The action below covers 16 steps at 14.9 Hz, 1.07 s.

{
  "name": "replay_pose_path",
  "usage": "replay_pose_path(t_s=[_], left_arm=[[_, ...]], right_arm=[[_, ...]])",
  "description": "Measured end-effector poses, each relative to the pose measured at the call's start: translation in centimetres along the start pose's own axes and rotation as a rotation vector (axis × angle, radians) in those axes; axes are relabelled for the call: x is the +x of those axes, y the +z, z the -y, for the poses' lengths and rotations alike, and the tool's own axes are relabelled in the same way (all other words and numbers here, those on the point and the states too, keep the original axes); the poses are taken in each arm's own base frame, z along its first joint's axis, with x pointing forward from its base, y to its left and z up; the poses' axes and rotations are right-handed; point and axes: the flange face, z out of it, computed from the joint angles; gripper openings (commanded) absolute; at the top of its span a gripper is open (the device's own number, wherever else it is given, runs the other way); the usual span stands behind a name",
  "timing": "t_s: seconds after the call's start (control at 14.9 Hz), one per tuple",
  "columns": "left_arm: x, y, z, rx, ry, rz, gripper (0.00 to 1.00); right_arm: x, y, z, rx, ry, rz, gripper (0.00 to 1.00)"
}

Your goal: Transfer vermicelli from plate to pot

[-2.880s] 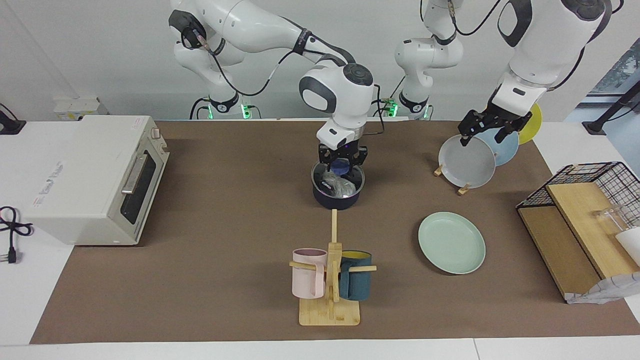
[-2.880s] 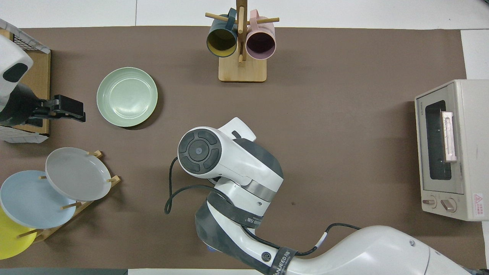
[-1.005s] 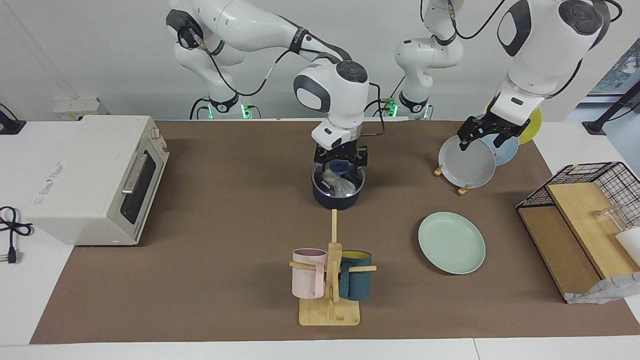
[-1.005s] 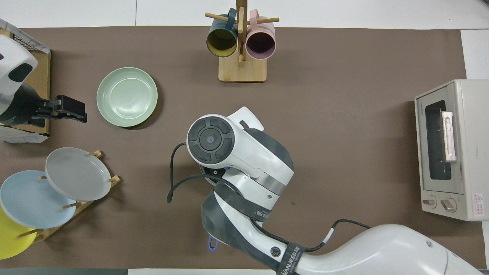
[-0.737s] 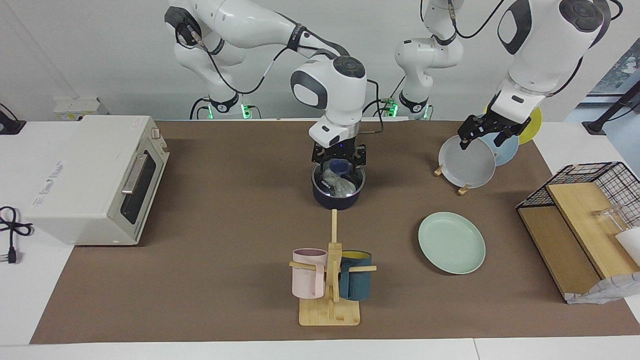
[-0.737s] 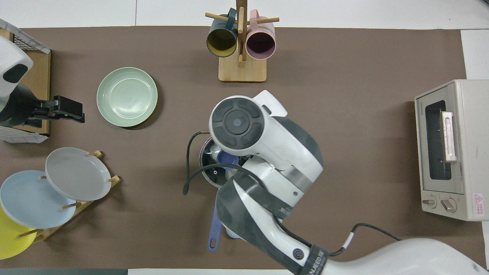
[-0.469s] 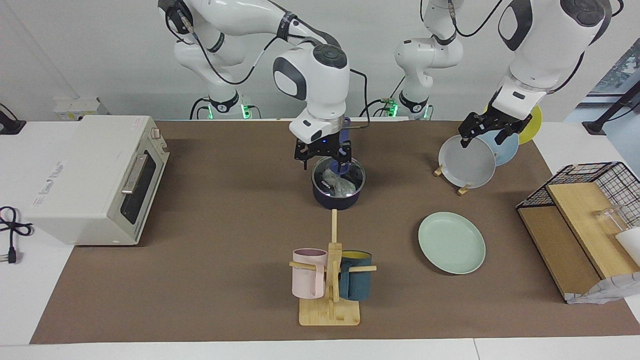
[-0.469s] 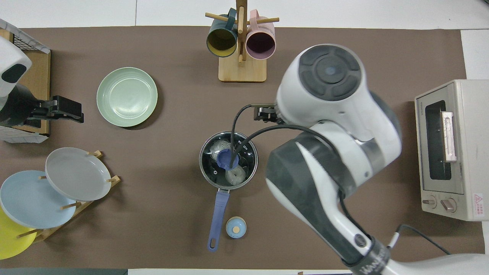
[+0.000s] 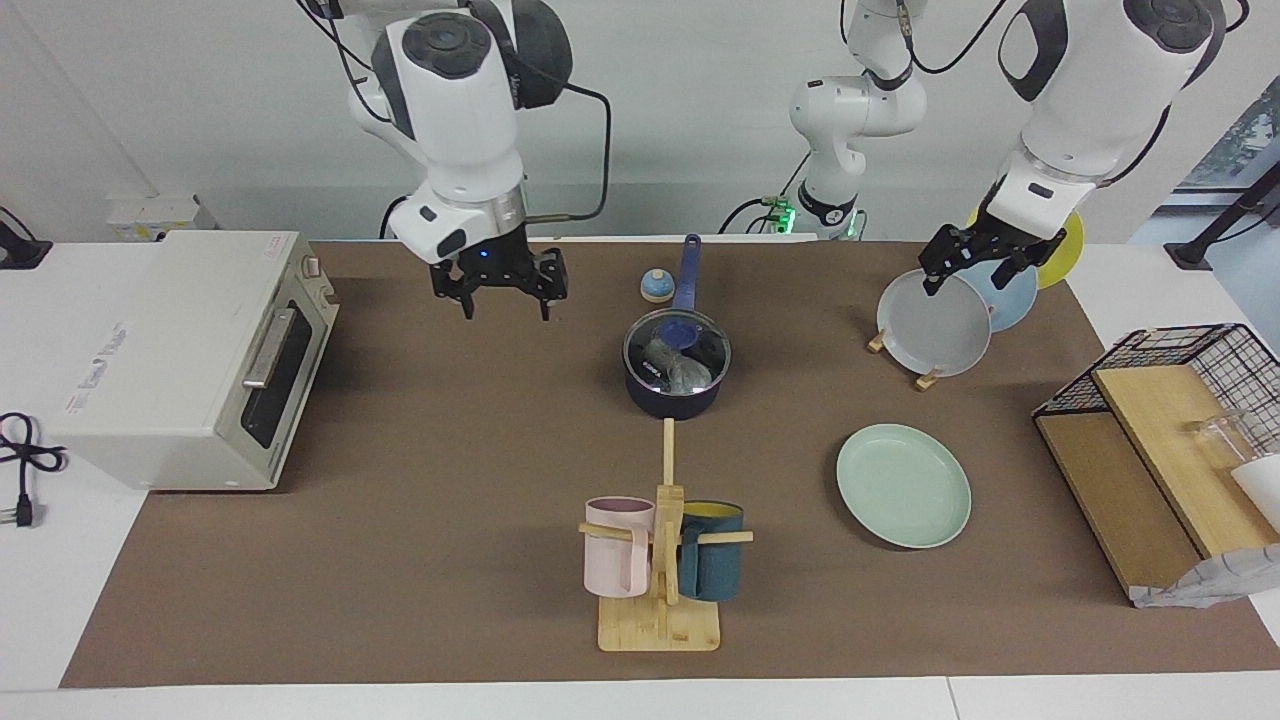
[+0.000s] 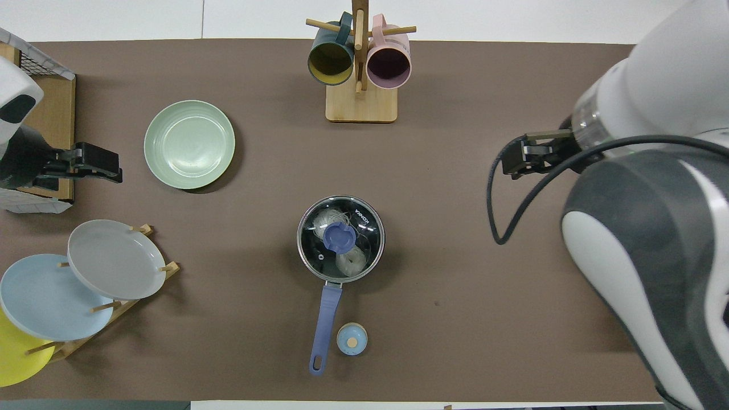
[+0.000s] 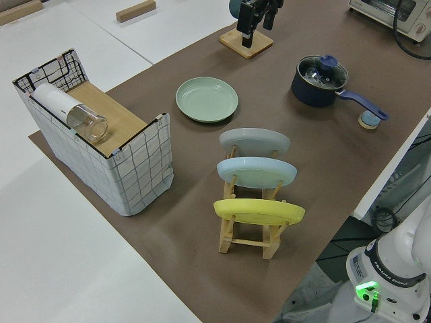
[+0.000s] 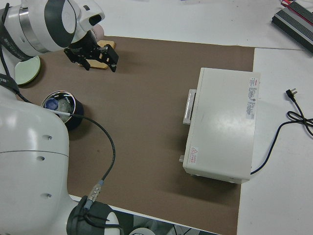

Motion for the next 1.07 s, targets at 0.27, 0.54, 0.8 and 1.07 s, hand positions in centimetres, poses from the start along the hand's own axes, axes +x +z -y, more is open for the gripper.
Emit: replay_pose_path(t_s=[0.27,0.54,0.8,1.07], left_arm=[[0.0,0.0,0.0,0.000,0.000,0.000,1.00],[0.0,0.0,0.0,0.000,0.000,0.000,1.00],[0.0,0.0,0.0,0.000,0.000,0.000,1.00],[0.0,0.0,0.0,0.000,0.000,0.000,1.00]], right_arm=[[0.0,-0.9,-6.0,-0.005,-0.009,0.035,1.00],[-0.4,0.5,-7.5,-0.008,0.015,0.067,1.00],[-0.6,2.0,-9.0,-0.009,0.042,0.072,1.00],[-1.5,4.0,-12.2,0.000,-0.001,0.077,1.00]])
